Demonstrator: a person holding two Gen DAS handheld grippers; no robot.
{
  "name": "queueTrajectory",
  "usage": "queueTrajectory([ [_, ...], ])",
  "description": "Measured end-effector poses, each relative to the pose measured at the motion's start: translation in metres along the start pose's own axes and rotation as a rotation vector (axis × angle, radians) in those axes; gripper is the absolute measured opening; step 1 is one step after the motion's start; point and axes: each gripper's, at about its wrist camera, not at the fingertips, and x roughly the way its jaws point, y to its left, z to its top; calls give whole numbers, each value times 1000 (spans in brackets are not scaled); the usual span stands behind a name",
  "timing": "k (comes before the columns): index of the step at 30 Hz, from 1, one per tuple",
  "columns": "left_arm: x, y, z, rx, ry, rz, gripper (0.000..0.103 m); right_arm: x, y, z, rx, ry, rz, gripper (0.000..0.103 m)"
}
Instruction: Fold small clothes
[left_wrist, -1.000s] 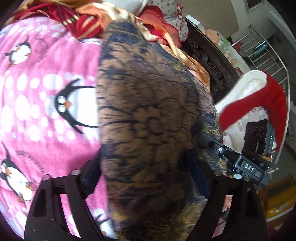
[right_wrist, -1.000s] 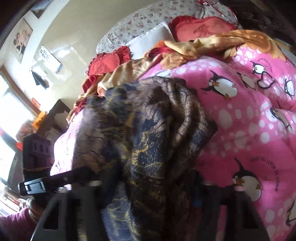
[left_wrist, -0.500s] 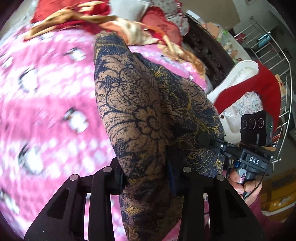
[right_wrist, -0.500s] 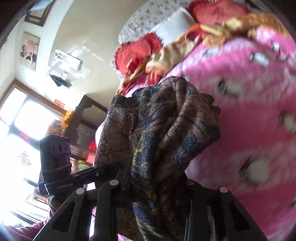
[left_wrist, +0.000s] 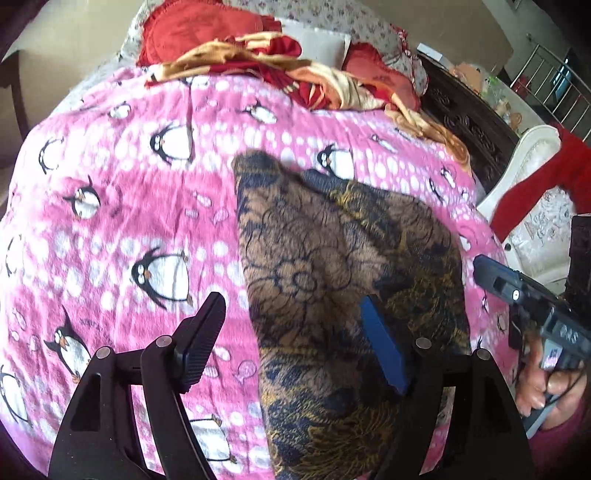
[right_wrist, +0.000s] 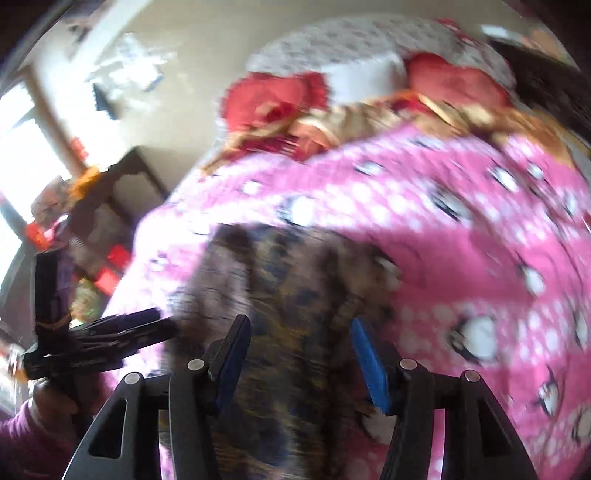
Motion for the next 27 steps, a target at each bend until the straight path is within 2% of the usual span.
queueTrajectory([
  [2, 6, -6, 1, 9, -5, 41, 78, 9, 14, 3, -69, 13, 8, 55],
  [4, 25, -11, 7, 23, 0, 77, 78, 33, 18, 5, -101, 42, -33, 54],
  [7, 38, -8, 3, 25, 3, 113, 78, 70, 0, 2, -81, 99, -114, 51],
  [9, 46, -7, 1, 20, 16, 119, 78, 82, -16, 0, -28, 114, -99, 49],
  [11, 47, -6, -1, 15, 18, 122, 78, 73, -16, 0, -9, 96, -77, 49],
  [14, 45, -9, -2, 28, 5, 133, 78, 53, -1, -2, -68, 89, -95, 49],
  [20, 32, -17, -4, 55, -33, 160, 78, 19, 26, -35, -169, 109, -56, 50],
  [22, 25, -18, -7, 56, -51, 171, 78, 17, 31, -53, -206, 137, -93, 51],
  [24, 19, -20, -9, 60, -69, 182, 78, 25, 29, -69, -241, 171, -178, 51],
  [27, 9, -23, -11, 62, -84, 188, 78, 35, 18, -82, -194, 183, -191, 51],
])
